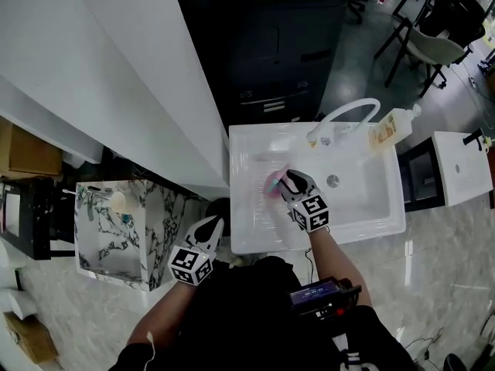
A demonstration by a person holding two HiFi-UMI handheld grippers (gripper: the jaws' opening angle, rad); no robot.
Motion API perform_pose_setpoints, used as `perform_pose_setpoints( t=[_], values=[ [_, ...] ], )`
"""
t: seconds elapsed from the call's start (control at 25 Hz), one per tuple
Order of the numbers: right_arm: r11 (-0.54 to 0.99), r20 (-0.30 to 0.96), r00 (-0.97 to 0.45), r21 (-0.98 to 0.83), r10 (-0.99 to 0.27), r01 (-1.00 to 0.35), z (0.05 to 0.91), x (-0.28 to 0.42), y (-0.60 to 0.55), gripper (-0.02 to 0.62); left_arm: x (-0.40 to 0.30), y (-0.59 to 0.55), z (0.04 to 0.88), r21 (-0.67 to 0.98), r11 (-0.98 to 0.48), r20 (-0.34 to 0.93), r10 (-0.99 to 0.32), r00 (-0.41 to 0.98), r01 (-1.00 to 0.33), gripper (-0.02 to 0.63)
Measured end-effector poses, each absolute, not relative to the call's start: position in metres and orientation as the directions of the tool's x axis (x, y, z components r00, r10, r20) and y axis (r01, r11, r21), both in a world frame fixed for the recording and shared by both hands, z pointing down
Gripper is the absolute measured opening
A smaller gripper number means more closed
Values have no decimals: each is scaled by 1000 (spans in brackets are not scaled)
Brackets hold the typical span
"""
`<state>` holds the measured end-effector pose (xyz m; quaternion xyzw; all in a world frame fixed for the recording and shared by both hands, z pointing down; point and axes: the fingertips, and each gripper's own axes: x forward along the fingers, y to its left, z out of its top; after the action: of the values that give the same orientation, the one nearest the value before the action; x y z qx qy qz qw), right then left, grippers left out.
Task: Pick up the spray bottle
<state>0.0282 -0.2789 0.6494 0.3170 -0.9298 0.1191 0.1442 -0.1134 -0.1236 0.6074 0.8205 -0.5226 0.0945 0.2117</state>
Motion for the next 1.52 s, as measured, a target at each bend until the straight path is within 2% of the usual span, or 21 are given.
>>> perform_pose_setpoints(
  t=[0.84, 1.52],
  values=[
    [601, 295, -599, -95, -744, -793, 593, 69, -177, 146, -137, -71, 600, 291, -525, 322, -734, 598, -800, 8],
    [304, 257, -316, -86, -913, -949, 573, 154, -49, 146, -89, -29, 601, 292, -746, 292, -526, 799, -598, 8]
  ],
)
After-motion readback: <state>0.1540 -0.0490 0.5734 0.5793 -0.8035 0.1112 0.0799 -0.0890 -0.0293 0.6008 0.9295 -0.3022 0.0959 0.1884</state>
